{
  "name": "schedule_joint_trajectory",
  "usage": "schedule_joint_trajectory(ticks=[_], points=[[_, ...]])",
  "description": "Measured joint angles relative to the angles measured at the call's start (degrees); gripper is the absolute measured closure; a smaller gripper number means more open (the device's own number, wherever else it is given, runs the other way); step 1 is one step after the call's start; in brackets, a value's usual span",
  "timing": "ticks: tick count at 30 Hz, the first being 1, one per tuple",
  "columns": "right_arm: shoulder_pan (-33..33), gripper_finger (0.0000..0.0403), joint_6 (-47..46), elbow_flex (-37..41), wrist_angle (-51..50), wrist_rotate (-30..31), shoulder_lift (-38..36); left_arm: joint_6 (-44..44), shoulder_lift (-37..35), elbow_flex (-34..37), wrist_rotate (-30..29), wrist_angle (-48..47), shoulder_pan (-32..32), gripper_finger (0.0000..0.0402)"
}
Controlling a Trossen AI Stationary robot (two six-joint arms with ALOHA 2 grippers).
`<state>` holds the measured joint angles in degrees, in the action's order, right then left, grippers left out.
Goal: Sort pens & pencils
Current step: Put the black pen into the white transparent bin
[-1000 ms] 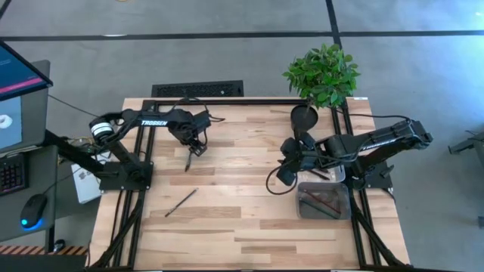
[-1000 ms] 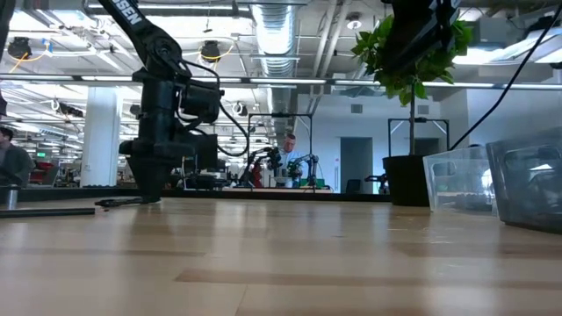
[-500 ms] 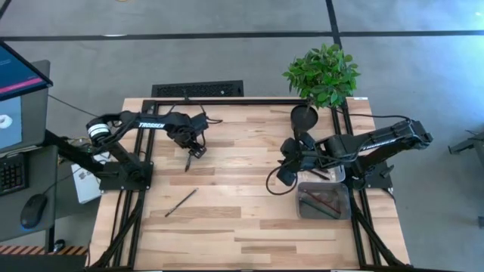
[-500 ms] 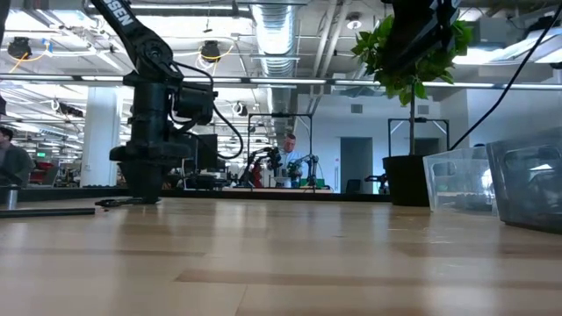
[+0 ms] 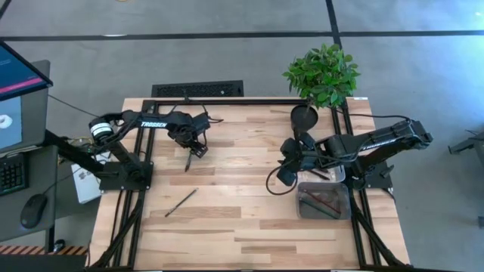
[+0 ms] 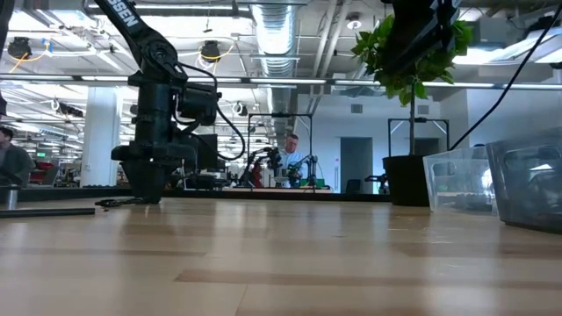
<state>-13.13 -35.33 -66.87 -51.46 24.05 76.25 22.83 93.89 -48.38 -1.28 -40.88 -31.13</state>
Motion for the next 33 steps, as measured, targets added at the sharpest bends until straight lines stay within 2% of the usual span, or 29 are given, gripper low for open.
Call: schedule_joint_trajectory(ticks=[5,15,21,27,33], points=[[0.0,0.0221,0.0,0.0,-0.1,0.0,0.0,1.8,0.0,-0.1,-0.2,0.3,0.0,0.02],[0.0,0.0221,0.0,0.0,-0.3,0.0,0.0,3.4,0.0,-0.2,-0.7,1.3,0.0,0.0298],[-1.0,0.0221,-0.1,0.0,-0.3,0.0,0.0,2.7,0.0,-0.1,-1.8,1.1,0.0,0.034],[-3.1,0.0221,-0.2,0.0,-0.3,0.0,0.0,1.9,-0.2,1.6,-2.1,1.2,0.1,0.0365],[-4.2,0.0221,-0.2,0.0,-0.3,0.0,0.0,-3.6,-0.2,1.7,-1.8,1.8,0.6,0.0367]])
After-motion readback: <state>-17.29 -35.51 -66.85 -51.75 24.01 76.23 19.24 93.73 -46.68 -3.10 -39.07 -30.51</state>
